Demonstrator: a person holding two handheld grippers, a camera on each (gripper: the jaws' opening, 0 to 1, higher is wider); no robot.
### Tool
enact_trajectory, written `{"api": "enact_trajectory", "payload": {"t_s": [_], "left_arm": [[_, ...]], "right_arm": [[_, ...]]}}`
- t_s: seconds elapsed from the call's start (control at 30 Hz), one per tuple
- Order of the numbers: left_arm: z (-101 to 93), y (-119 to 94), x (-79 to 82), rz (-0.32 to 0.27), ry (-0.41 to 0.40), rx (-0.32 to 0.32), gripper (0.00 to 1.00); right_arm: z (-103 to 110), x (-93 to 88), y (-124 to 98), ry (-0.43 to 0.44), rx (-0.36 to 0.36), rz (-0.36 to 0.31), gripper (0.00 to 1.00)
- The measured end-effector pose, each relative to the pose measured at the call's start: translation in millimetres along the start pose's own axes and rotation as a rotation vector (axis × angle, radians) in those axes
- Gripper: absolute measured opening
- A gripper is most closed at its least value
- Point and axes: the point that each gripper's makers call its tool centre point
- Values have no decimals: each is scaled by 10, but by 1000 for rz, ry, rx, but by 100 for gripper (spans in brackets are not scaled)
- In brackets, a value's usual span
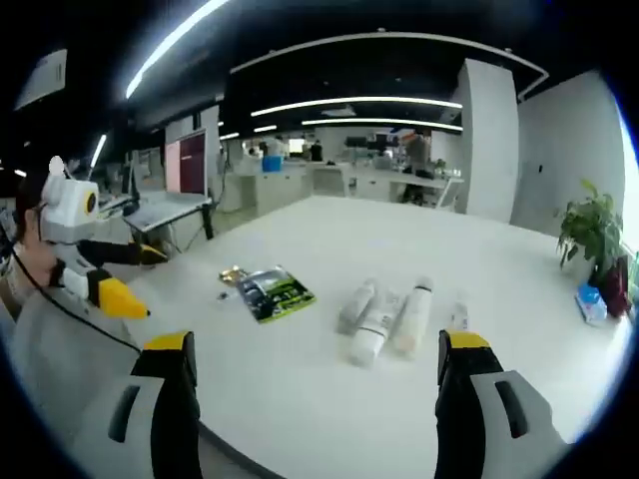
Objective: Arrange the skincare products in the storage area until every visible bottle or jar stands upright without overlapping.
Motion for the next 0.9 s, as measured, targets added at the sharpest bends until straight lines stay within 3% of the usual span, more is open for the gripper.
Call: {"api": "enact_trajectory", "payload": {"t_s": [0.9], "left_arm": [[-10,-4,18,-4,8,-2,98]], "right_arm": [[-24,-8,1,-21,-13,6,100]]}}
Point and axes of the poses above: the point that each gripper's makers call its tool centre point, and the gripper's own axes: y roughly forward along the fingers, z roughly to its left, x roughly out of its top, and after that the axes turned 4 degrees about z, right-handed
